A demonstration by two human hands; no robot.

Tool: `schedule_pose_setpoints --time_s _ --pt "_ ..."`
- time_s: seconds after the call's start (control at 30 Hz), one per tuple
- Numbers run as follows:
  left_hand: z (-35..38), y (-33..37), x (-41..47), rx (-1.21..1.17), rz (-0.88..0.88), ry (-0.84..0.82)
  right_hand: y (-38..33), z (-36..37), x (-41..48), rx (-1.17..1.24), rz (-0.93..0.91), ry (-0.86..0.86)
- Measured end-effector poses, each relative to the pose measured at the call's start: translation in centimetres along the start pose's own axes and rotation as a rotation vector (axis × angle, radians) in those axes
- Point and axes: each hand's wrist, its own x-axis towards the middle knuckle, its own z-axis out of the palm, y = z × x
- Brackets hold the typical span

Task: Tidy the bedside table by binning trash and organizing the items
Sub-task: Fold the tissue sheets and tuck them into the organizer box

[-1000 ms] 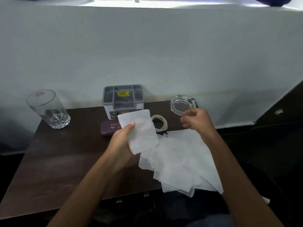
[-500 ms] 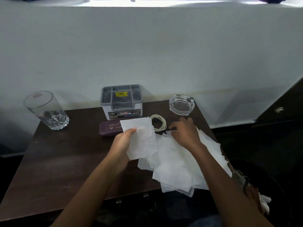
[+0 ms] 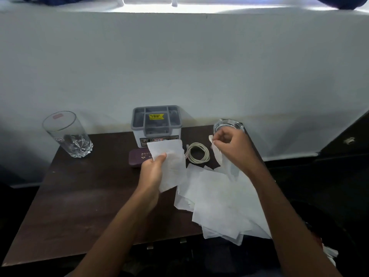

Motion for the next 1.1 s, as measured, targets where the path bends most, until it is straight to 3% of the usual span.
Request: schedule_pose_setpoints --time_s 0.23,0.3,0.4,0.53,0.77,0.9,1.03,1.1 --pt "0.4 0.2 -0.2 -0.247 -0.135 -0.163 -5.5 -0.3 -1.6 0.308 -0.027 -0.201" --pt "0.7 0.2 -0.4 -0.365 -0.187 -0.217 -5.7 0.5 -1.6 0.413 0.032 -0.132" --pt "1.0 0.1 -0.6 -0.499 -0.232 -0.28 -5.0 2.6 -1.6 0.55 0.16 0.104" --pt "1.5 0.1 -0.9 -0.592 -0.231 -0.324 -3.7 4.6 -1.8 0.453 0.224 0.29" --pt "1.7 0.0 -1.3 -0.4 -0.205 -0.389 -3.2 5.8 -2.0 0.272 0.16 0.37" --pt "1.7 -0.7 -0.8 -0.214 -0.162 -0.302 -2.9 6.3 -2.2 0.261 0.159 0.366" --pt "1.5 -0.7 -0.5 -0.24 -0.189 -0.268 -1.8 4.6 -0.7 0.288 0.19 0.305" --pt "1.2 -0.5 -0.4 -0.267 -0.206 -0.253 0.3 2.4 0.5 0.167 0.215 0.214"
